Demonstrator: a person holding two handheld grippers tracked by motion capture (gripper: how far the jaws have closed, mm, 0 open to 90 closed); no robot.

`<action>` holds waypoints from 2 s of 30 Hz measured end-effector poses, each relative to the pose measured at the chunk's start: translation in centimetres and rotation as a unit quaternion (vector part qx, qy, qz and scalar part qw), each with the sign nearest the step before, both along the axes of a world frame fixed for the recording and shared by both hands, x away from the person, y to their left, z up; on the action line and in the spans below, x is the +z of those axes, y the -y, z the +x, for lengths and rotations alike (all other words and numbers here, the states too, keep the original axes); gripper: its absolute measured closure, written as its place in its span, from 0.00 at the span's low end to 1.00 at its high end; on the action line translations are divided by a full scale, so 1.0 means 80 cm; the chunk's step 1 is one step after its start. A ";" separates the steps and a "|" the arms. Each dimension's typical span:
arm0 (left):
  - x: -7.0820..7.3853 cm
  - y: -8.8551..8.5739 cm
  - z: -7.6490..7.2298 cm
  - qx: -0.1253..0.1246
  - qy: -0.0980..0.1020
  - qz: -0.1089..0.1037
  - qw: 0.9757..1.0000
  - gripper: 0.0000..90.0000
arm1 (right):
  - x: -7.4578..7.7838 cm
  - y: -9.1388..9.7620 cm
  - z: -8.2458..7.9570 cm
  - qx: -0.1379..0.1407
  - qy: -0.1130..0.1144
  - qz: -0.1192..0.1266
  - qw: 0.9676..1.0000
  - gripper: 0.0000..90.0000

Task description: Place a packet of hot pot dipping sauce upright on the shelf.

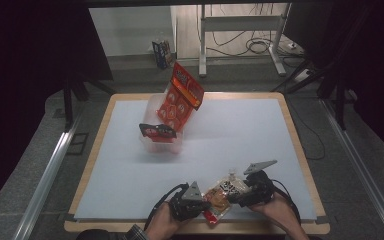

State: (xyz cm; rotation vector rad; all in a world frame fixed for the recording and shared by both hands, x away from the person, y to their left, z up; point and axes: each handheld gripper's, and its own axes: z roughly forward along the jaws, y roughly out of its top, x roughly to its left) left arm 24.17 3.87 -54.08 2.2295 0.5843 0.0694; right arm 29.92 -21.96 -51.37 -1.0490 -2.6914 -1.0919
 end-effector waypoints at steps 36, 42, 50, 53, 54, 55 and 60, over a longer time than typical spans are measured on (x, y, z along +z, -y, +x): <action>0.009 -0.006 -0.015 -0.001 0.017 -0.016 1.000 0.73 | 0.053 -0.022 -0.005 0.039 0.027 0.079 0.996 0.93; 0.013 -0.016 -0.012 0.010 0.016 -0.030 0.999 0.52 | 0.072 -0.018 -0.001 0.033 0.057 0.076 0.995 0.95; 0.016 -0.029 -0.011 0.026 0.021 -0.036 0.999 0.32 | 0.080 -0.023 0.006 0.034 0.071 0.069 0.995 0.96; 0.018 -0.032 -0.012 0.029 0.025 -0.032 0.999 0.27 | 0.082 -0.025 0.008 0.033 0.073 0.068 0.994 0.96; 0.018 -0.033 -0.013 0.031 0.027 -0.029 0.999 0.26 | 0.083 -0.025 0.009 0.033 0.076 0.068 0.994 0.96; 0.019 -0.034 -0.013 0.032 0.030 -0.023 0.999 0.24 | 0.083 -0.025 0.009 0.032 0.076 0.067 0.994 0.96; 0.020 -0.041 -0.015 0.041 0.034 -0.010 0.999 0.18 | 0.086 -0.027 0.011 0.030 0.081 0.064 0.994 0.96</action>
